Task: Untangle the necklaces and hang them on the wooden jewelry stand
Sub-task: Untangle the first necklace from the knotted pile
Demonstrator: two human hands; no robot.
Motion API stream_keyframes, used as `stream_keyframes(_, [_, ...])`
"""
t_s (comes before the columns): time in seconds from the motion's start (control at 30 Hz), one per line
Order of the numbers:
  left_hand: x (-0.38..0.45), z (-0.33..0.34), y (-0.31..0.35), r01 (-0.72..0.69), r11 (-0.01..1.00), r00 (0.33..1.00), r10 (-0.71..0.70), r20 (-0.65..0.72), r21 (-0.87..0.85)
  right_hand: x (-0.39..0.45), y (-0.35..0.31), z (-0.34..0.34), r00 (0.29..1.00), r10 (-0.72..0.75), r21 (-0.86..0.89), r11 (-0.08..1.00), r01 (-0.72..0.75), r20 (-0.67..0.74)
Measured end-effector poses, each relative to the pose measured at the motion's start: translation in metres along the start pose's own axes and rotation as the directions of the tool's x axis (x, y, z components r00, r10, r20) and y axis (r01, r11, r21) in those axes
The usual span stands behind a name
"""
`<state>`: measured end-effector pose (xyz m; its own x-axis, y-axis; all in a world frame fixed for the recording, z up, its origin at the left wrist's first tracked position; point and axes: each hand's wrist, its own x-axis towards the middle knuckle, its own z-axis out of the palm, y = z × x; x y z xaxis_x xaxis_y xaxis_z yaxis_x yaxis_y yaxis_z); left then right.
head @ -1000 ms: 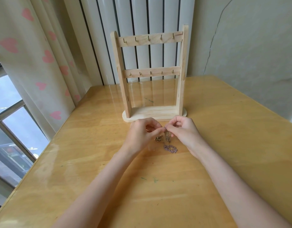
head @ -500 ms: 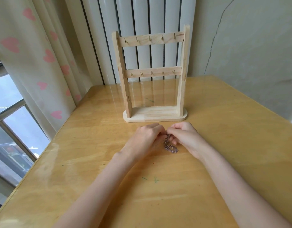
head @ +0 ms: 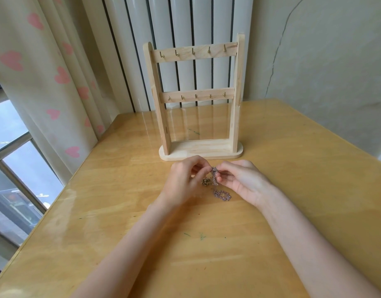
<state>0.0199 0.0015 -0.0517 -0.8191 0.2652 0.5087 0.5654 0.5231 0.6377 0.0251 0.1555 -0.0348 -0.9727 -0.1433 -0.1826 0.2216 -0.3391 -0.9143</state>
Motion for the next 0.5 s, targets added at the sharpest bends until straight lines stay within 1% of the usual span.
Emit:
stream_keyframes(0.13, [0.001,0.0,0.002,0.179,0.962,0.984,-0.174,0.042,-0.207,0.0,-0.001,-0.001,0.998,0.007,-0.122,0.993,0.0,0.059])
stream_keyframes(0.2, [0.002,0.001,0.007,0.255,0.894,0.967,-0.245,0.076,-0.369,0.0,0.0,-0.001,0.997,0.015,-0.159,0.987,-0.004,0.071])
stream_keyframes(0.27, [0.001,0.002,0.012,0.317,0.811,0.948,-0.285,0.141,-0.491,0.0,0.0,-0.001,0.998,-0.002,-0.12,0.993,0.009,0.064])
stream_keyframes(0.33, [0.001,0.003,0.013,0.353,0.76,0.935,-0.298,0.19,-0.545,0.001,0.0,0.001,0.998,-0.024,-0.07,0.997,0.028,0.057])
stream_keyframes(0.43, [0.001,0.001,0.014,0.414,0.69,0.91,-0.328,0.253,-0.594,0.0,-0.001,0.001,0.996,-0.071,-0.041,0.996,0.073,0.047])
stream_keyframes(0.5, [0.001,0.0,0.014,0.44,0.706,0.898,-0.346,0.272,-0.555,0.0,-0.002,0.001,0.996,-0.085,-0.045,0.995,0.087,0.04])
